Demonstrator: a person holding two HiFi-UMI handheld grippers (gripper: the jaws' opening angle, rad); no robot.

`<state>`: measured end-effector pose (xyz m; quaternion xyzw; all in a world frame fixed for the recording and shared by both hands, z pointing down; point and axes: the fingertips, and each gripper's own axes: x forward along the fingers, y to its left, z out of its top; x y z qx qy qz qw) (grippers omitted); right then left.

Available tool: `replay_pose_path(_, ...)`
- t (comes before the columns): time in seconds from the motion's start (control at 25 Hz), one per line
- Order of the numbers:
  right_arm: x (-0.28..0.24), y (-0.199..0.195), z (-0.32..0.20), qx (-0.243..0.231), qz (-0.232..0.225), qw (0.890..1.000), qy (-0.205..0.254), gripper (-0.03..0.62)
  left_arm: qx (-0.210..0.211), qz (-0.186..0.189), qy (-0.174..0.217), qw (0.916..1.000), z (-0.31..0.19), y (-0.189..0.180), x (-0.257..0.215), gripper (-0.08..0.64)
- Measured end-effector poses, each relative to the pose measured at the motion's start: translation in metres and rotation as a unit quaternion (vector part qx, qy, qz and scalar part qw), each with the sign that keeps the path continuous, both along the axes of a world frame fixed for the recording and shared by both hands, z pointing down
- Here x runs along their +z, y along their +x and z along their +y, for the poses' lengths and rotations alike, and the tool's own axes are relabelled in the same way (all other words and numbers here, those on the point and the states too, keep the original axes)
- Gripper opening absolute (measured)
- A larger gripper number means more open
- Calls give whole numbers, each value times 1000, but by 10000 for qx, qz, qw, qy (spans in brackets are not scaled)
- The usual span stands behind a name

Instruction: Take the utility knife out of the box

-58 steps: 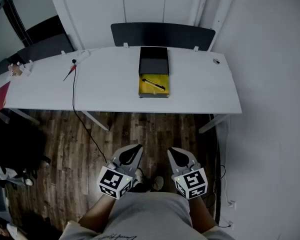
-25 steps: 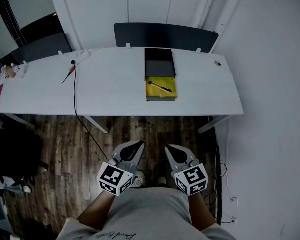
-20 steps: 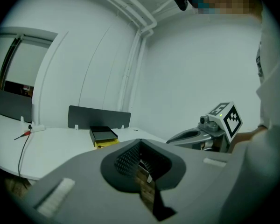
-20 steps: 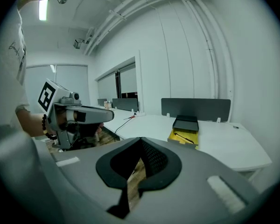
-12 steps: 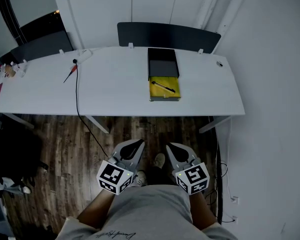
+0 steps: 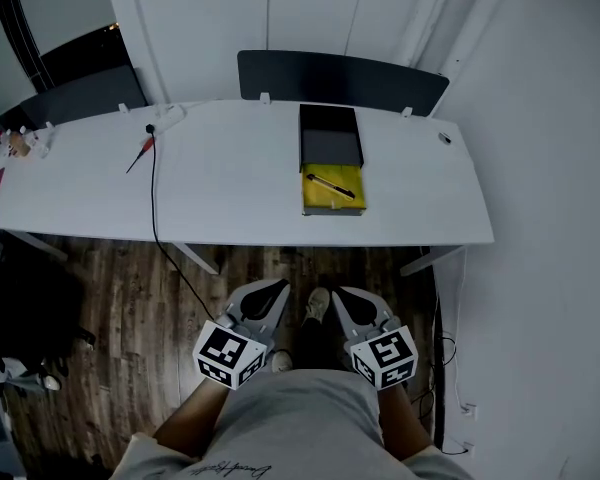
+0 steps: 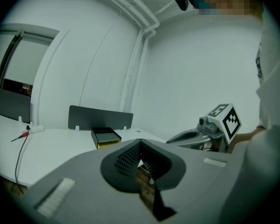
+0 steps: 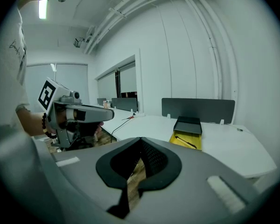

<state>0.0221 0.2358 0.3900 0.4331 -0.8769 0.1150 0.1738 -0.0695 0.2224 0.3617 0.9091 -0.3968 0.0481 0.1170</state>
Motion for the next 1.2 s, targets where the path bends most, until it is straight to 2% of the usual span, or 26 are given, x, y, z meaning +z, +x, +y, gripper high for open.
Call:
replay_pose_path(0.48,14,8,-70,-51,-131,9998,-119,15,13,-83,-168,9998,-71,12,15,1)
replay_pose_path(1.2,17,51,-256,-499,-106,9984,-240,15,-474,-141,-404,9980,-248,54,20,2)
